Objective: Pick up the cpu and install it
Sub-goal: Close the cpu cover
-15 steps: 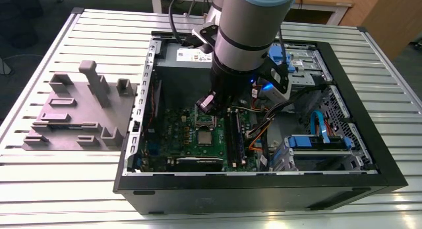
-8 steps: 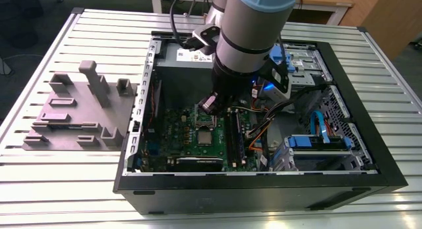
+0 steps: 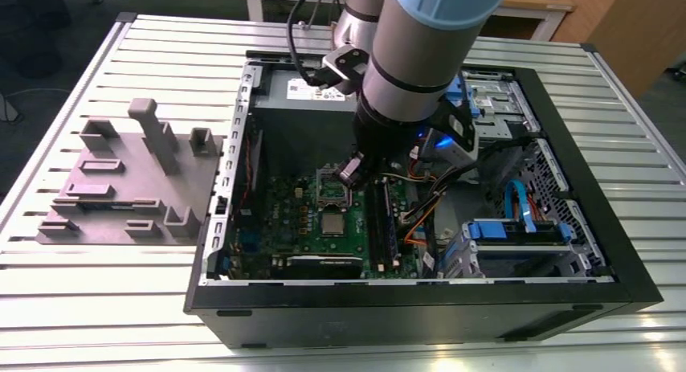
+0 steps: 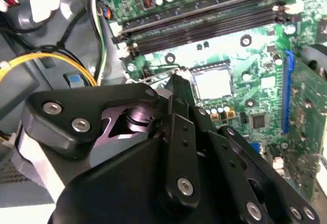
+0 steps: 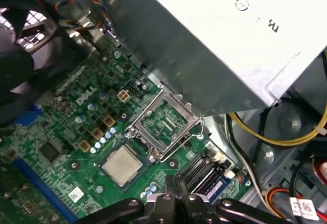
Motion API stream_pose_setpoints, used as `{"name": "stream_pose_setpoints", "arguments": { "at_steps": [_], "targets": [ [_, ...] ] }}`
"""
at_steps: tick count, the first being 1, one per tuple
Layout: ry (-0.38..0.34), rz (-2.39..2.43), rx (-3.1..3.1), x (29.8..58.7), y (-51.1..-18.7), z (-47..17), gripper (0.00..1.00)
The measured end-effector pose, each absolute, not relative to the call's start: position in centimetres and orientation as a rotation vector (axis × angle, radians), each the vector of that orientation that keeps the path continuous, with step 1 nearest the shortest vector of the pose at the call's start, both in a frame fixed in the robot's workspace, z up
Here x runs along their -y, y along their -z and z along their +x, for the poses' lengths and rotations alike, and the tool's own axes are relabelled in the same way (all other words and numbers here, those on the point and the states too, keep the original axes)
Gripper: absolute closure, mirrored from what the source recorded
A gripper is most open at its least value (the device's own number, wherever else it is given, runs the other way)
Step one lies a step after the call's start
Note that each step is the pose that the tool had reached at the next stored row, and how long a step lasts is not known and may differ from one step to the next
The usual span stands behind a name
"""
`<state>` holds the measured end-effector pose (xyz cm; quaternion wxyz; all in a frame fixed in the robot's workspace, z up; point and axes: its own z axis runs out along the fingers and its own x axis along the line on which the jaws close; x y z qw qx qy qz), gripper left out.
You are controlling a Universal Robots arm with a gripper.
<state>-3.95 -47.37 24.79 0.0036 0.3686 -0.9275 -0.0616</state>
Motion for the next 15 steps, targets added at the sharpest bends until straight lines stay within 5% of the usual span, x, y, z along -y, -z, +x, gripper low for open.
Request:
{"name": "stream_pose_setpoints", "arguments": {
  "at_steps": [15],
  "targets": [
    [0.199,1.311,2.835,45.6,-24.1,-3.4,0.9]
  ]
}}
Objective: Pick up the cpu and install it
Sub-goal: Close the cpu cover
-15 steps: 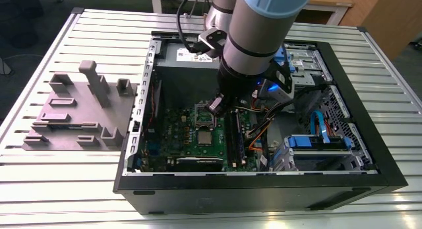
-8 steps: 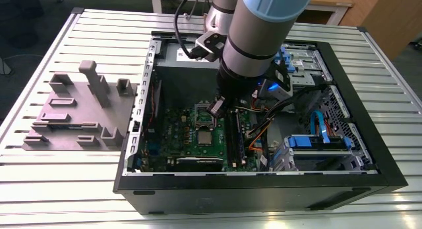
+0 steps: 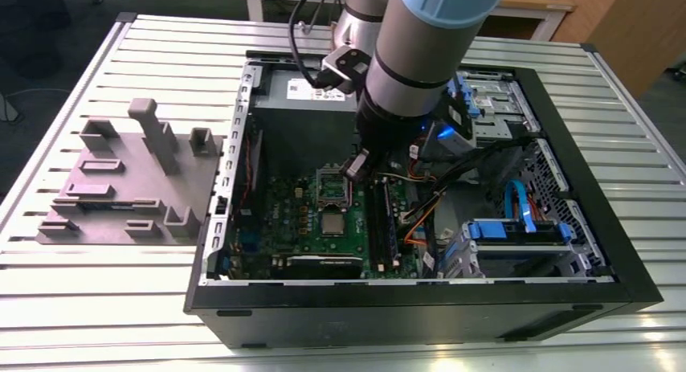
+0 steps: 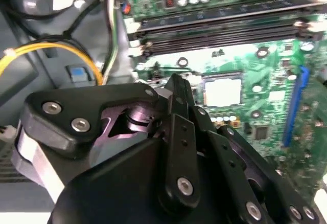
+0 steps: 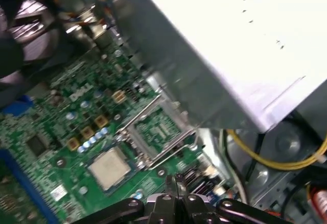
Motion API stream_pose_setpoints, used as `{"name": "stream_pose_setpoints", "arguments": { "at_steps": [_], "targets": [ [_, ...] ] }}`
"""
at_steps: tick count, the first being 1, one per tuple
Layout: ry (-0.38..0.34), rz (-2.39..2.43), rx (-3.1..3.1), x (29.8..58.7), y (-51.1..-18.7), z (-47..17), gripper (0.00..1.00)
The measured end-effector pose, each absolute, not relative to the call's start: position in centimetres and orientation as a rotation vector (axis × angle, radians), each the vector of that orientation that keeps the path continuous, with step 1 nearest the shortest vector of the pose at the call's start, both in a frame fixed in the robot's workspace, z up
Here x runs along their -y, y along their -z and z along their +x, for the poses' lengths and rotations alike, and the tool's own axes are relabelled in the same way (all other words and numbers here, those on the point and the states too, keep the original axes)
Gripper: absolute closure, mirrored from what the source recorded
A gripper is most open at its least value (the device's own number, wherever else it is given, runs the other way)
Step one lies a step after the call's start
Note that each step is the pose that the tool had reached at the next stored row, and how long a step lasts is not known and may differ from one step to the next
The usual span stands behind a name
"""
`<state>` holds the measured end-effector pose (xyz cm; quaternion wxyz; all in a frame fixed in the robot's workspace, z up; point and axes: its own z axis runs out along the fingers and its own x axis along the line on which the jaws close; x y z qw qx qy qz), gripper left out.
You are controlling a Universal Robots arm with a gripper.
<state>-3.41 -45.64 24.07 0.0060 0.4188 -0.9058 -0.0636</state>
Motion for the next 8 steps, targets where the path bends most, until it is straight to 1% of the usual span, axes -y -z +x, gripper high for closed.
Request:
{"name": "stream_pose_setpoints", "arguments": {
  "at_steps": [3,8],
  "targets": [
    [0.199,1.311,2.835,44.86,-23.96,-3.31,0.9],
    [0.199,1.375,2.801,44.67,-23.65,-3.29,0.9]
  ]
}}
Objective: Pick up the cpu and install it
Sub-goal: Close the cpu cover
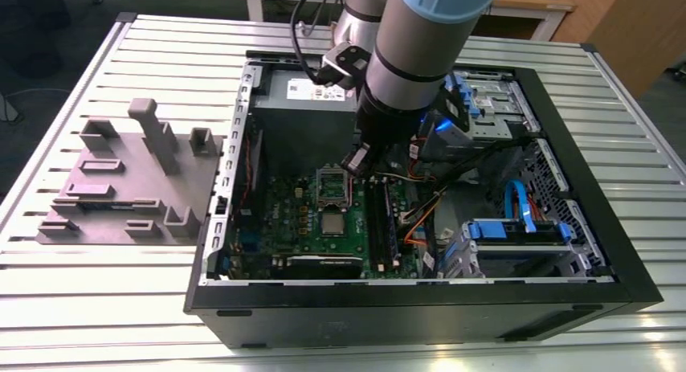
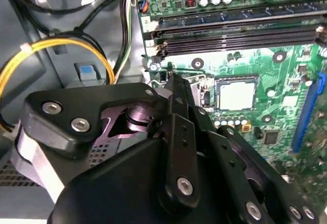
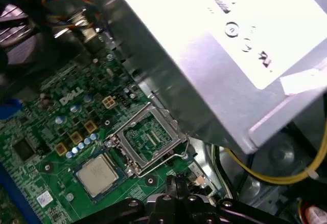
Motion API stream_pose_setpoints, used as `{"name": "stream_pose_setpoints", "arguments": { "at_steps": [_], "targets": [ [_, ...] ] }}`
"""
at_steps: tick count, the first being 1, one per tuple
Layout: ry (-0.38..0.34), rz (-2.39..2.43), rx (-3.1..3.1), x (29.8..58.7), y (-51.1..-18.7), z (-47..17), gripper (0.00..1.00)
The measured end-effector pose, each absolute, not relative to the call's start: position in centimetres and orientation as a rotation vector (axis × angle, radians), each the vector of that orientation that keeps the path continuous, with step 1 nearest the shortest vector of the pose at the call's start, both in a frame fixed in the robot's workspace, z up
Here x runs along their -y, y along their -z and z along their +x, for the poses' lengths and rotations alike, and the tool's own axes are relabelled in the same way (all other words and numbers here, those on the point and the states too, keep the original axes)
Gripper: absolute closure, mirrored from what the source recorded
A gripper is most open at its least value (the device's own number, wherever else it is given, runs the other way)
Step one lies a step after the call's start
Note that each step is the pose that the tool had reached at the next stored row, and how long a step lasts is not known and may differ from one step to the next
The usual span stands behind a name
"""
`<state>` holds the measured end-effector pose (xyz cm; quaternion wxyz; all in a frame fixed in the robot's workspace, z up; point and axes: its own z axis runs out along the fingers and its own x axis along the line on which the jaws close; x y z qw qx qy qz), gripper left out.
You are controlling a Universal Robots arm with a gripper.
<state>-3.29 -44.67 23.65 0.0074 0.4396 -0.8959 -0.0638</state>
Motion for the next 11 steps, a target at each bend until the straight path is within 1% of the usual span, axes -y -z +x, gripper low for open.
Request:
{"name": "stream_pose_setpoints", "arguments": {
  "at_steps": [5,11],
  "targets": [
    [0.2,1.439,2.766,44.46,-23.3,-3.21,0.9],
    [0.221,1.442,2.77,43.88,-22.66,-3.11,0.9]
  ]
}}
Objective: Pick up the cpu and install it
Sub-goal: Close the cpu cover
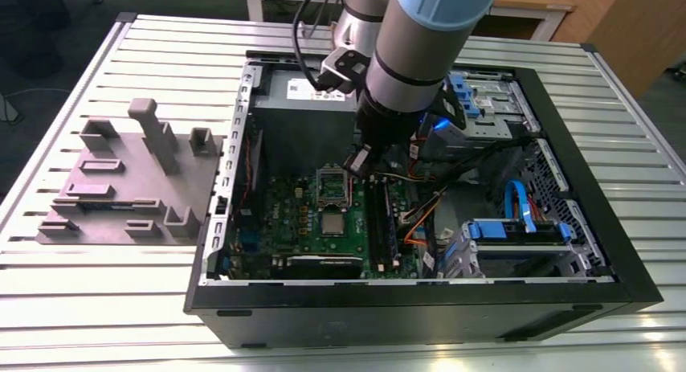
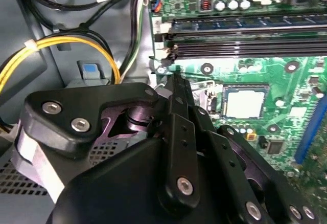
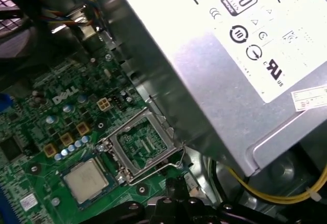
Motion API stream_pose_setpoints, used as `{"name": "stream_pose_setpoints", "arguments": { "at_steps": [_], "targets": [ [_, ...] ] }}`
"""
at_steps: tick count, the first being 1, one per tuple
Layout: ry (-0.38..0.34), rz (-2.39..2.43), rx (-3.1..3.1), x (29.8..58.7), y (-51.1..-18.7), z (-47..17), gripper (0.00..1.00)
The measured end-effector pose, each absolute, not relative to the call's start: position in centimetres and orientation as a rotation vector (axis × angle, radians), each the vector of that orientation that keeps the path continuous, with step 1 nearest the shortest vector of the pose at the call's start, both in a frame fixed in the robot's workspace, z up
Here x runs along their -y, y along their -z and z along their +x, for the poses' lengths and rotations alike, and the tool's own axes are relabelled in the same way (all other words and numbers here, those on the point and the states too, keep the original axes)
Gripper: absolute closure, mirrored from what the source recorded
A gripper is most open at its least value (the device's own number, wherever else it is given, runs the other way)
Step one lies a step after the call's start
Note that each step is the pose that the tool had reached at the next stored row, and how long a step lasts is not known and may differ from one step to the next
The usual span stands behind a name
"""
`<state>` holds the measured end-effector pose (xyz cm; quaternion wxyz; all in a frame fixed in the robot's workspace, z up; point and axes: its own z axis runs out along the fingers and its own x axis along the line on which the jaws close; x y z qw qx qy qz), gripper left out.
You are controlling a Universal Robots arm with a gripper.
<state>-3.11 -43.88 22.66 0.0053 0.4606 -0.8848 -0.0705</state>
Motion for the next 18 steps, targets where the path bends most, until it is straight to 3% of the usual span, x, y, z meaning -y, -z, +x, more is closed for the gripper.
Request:
{"name": "stream_pose_setpoints", "arguments": {
  "at_steps": [18],
  "targets": [
    [0.279,1.453,2.781,43.2,-21.2,-3.1,0.9]
  ]
}}
